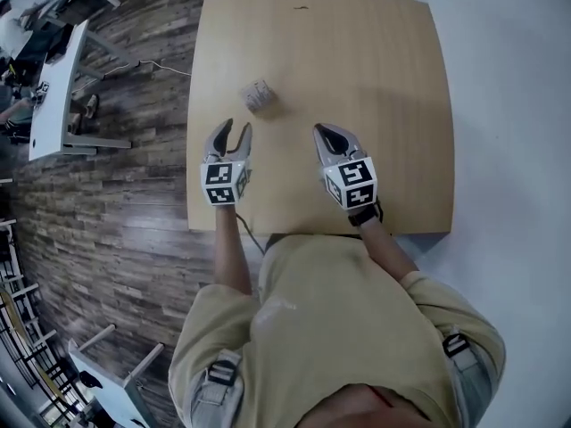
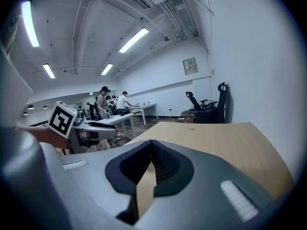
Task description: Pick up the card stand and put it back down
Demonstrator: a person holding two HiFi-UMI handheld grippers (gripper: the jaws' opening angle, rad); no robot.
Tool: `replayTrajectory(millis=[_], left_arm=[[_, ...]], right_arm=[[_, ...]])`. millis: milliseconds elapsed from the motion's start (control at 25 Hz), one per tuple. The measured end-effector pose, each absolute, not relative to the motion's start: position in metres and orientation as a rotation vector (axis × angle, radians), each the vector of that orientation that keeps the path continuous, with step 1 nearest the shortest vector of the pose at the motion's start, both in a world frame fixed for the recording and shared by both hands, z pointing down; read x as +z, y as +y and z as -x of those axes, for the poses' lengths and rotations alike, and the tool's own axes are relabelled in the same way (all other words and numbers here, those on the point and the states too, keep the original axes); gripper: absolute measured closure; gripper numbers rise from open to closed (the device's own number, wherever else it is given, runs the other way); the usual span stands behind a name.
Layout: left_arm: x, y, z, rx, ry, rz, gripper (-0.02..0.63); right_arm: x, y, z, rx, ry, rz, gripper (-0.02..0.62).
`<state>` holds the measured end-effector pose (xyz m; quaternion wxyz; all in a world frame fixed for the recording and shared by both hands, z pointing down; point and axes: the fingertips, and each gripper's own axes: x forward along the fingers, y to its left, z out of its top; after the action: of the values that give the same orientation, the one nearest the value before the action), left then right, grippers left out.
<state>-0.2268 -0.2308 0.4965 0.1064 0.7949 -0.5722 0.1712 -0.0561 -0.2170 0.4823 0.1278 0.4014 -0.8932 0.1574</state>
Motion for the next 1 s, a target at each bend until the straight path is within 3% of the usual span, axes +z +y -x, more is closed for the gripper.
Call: replayTrajectory(millis=[360,680,1000], left_arm=[[0.464,-0.197,0.166,0.425,-1.698,-2.370,0.560],[0.425,-0.183,0.150,0.285,-1.807,-2.340,0.602],[0.408,-0.161,0.158,0.197,-1.950,-2.256,0.603]], right_arm=[[0.453,-0.206,0.037,0.387,-2.639,-1.171,0.592],[0.439,-0.207,0.035,0.349,-2.679,-1.137,0.592],[0.426,-0.198,0.054,0.291,-2.741,-1.057,0.592]])
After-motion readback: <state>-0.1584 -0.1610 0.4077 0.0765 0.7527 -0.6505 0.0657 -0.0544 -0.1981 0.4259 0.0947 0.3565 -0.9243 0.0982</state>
